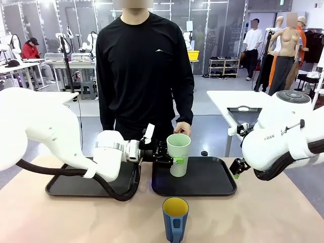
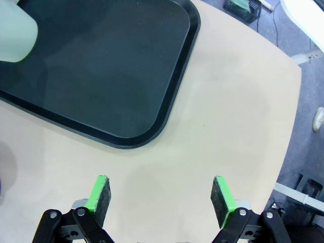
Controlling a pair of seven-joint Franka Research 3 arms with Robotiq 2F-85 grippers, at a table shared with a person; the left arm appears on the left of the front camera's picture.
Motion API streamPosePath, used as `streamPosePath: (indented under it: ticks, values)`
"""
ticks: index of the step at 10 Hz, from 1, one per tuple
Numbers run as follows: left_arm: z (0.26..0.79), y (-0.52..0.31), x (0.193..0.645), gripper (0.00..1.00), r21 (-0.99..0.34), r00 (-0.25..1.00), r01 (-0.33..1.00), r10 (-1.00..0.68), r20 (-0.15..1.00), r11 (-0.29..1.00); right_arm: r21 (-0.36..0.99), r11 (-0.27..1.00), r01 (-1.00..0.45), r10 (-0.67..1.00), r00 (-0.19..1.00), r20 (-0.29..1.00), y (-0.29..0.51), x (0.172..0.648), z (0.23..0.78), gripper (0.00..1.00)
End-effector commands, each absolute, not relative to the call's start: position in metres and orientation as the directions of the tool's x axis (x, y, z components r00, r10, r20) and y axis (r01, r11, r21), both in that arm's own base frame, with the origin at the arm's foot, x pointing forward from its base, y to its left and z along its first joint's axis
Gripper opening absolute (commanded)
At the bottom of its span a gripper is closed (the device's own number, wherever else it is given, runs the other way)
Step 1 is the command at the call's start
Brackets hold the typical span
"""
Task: Sort and store the cups by type.
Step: Place the picked Reusable plastic cup into the Flat Tray indicated by the person.
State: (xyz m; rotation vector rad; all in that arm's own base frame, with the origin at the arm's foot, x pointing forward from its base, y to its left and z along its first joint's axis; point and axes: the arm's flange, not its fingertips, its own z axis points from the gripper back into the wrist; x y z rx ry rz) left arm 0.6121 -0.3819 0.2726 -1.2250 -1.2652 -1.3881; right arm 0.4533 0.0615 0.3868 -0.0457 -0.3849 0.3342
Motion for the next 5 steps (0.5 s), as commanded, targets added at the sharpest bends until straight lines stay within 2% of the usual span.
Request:
streamPosePath:
  ticks: [1, 5]
  values:
    - [0.270, -0.396, 0.624, 0.87, 0.123, -0.121, 0.990, 0.031, 0.992, -0.073, -0.106, 0.945, -0.308, 0.325, 0.874, 0.360, 0.060, 0.454, 0.387, 1.00]
    - [0.255, -0.393, 0.633, 0.87, 0.113, -0.113, 0.992, 0.012, 0.994, -0.059, -0.106, 0.945, -0.308, 0.325, 0.874, 0.360, 0.060, 0.454, 0.387, 1.00]
